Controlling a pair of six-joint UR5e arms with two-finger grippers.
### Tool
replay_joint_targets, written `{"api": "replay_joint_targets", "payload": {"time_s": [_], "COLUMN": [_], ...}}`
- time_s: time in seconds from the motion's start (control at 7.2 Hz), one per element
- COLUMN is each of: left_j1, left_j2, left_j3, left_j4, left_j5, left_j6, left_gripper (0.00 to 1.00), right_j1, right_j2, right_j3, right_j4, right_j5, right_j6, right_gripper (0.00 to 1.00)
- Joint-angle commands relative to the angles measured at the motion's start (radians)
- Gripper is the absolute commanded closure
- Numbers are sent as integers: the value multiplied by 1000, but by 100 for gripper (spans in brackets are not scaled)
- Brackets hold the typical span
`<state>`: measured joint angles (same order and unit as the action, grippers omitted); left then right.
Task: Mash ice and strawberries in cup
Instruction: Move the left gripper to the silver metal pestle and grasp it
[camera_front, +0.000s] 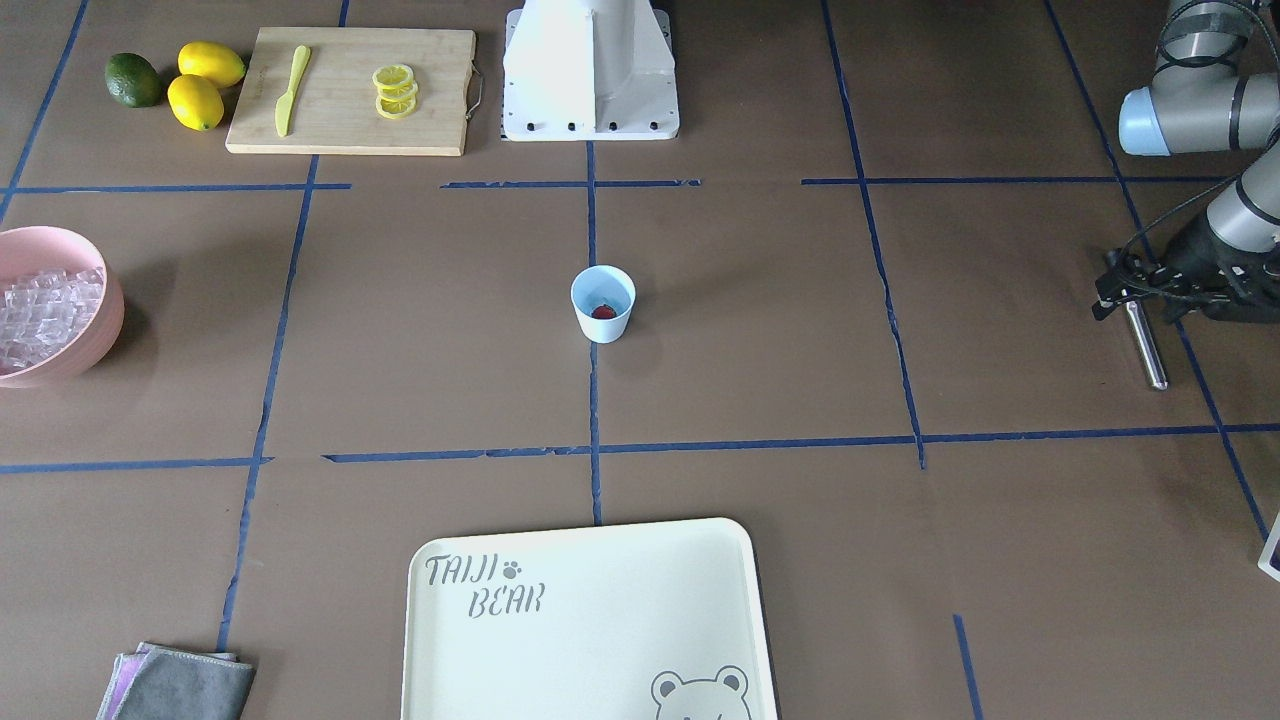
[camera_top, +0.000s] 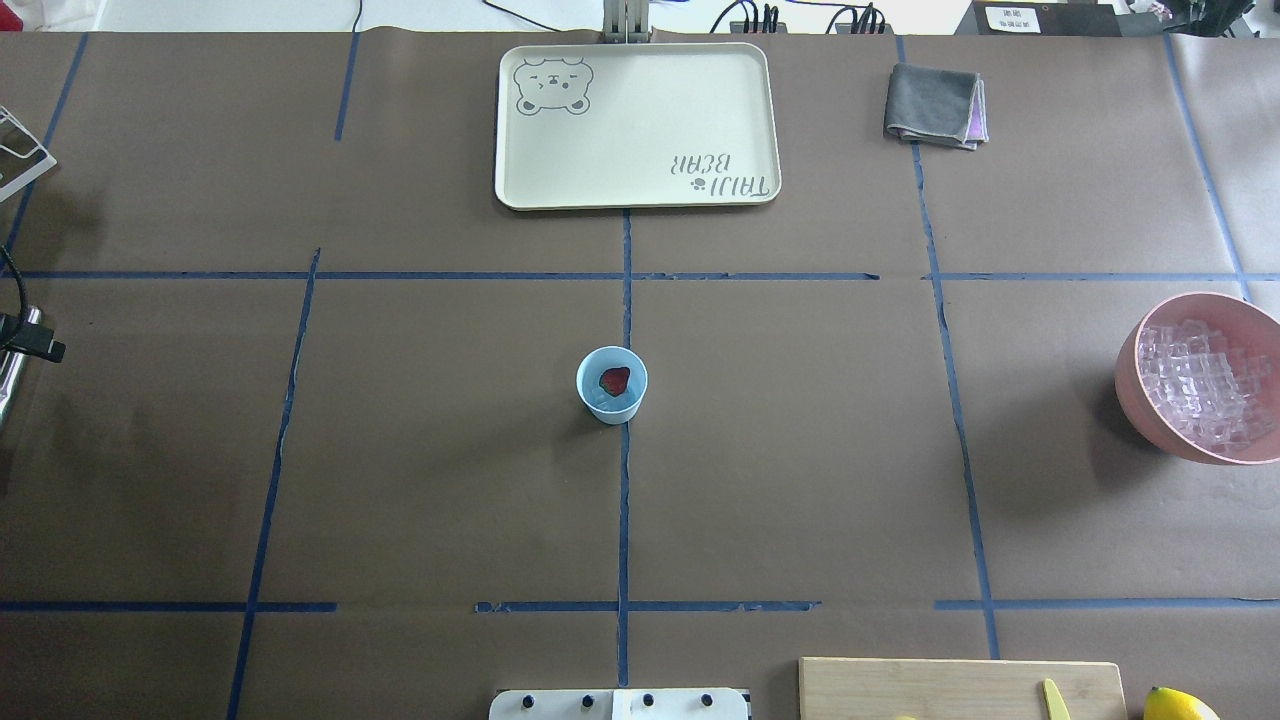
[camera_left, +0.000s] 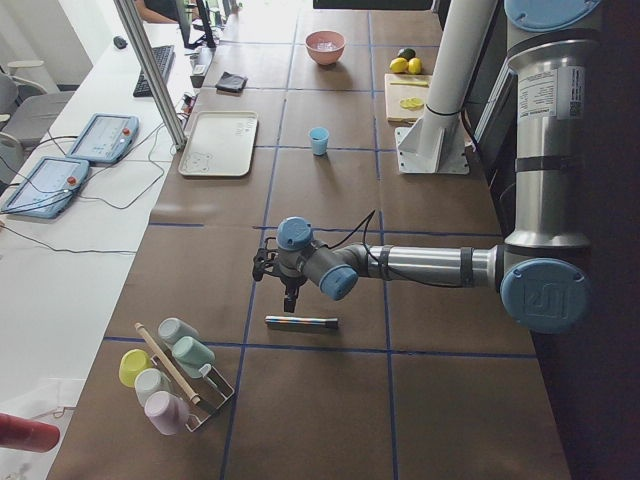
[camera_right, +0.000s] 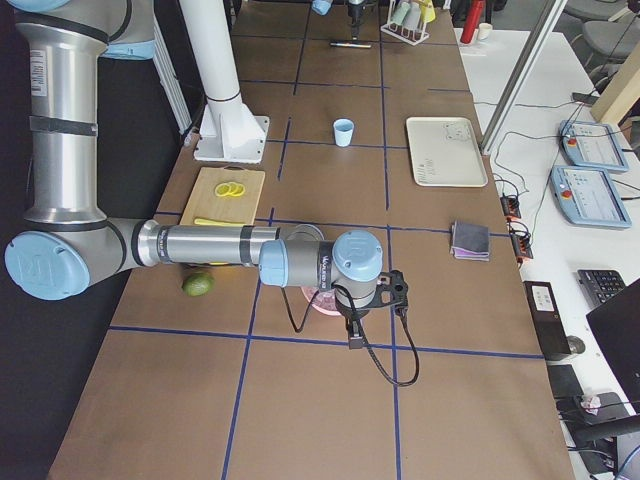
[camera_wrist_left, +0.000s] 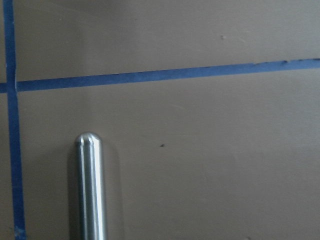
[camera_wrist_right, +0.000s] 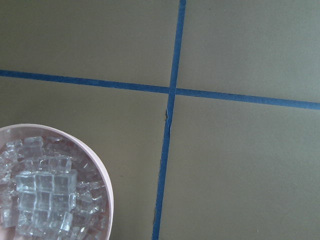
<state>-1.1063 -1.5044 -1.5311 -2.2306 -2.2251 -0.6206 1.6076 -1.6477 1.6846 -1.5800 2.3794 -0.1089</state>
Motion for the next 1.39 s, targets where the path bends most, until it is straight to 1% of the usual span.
{"api": "replay_joint_targets", "payload": {"time_s": [0.0, 0.14, 0.42, 0.69, 1.25], "left_j1": [-3, -3, -3, -3, -3], "left_j2": [-29, -46, -68, -68, -69], "left_j3": [67, 98, 185, 206, 206], "left_j4": [-21, -32, -110, -115, -115], "left_j5": [4, 33, 35, 35, 35], "left_j6": [-2, -2, -2, -1, 10], "left_gripper": [0, 0, 0, 0, 0], "right_j1": [0, 0, 0, 0, 0], "right_j2": [0, -1, 0, -1, -1], "right_j3": [0, 0, -2, -2, -2], "right_j4": [0, 0, 0, 0, 0], "right_j5": [0, 0, 0, 0, -2], "right_j6": [0, 0, 0, 0, 0], "right_gripper": [0, 0, 0, 0, 0]}}
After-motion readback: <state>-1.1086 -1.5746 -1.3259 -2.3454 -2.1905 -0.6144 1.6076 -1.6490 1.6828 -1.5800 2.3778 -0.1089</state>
